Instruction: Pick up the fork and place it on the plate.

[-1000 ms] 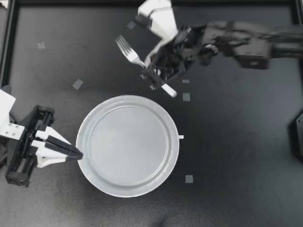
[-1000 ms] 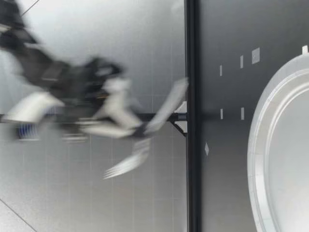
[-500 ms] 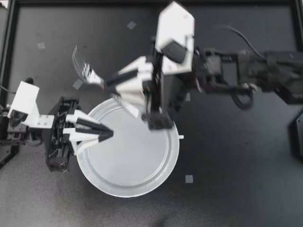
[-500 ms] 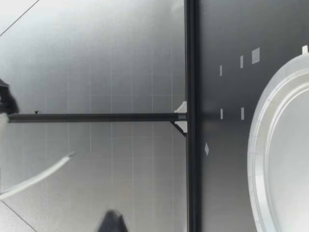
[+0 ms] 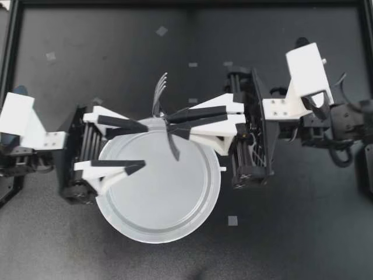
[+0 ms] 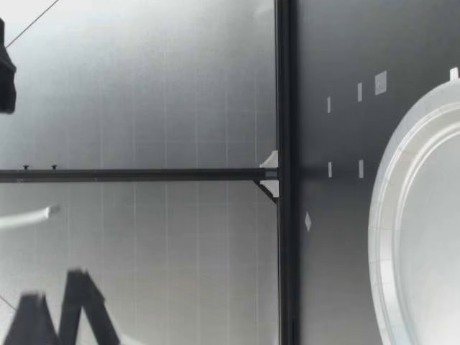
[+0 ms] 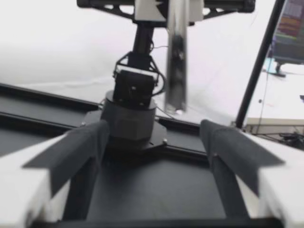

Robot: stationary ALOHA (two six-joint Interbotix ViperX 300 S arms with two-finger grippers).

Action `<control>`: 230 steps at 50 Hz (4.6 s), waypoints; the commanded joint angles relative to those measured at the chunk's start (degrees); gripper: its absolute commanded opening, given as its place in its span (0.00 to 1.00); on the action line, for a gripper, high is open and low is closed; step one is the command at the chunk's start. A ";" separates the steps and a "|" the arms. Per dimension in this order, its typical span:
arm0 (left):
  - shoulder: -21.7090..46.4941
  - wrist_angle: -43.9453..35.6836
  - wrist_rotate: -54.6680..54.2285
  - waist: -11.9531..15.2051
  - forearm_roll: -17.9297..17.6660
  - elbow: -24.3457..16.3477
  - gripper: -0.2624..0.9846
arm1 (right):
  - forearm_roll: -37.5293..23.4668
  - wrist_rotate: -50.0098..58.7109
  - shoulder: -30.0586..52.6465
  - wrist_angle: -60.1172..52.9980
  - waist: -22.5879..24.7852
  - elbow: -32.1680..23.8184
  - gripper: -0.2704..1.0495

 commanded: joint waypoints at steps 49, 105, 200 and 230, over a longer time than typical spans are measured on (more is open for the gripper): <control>3.60 0.26 -8.17 -0.09 3.60 -5.10 0.63 | -1.58 -3.34 6.24 -8.17 0.44 -1.67 0.16; 1.23 3.78 -6.68 -1.32 4.04 -3.34 0.17 | -1.14 -1.93 5.45 -7.03 0.44 -0.26 0.82; -4.48 75.50 -42.19 -17.67 0.53 5.71 0.18 | 3.69 4.57 -1.14 -8.53 0.53 14.33 0.80; -3.96 77.43 -42.28 -17.67 0.18 5.98 0.37 | 3.69 4.75 -1.14 -8.44 0.44 14.33 0.80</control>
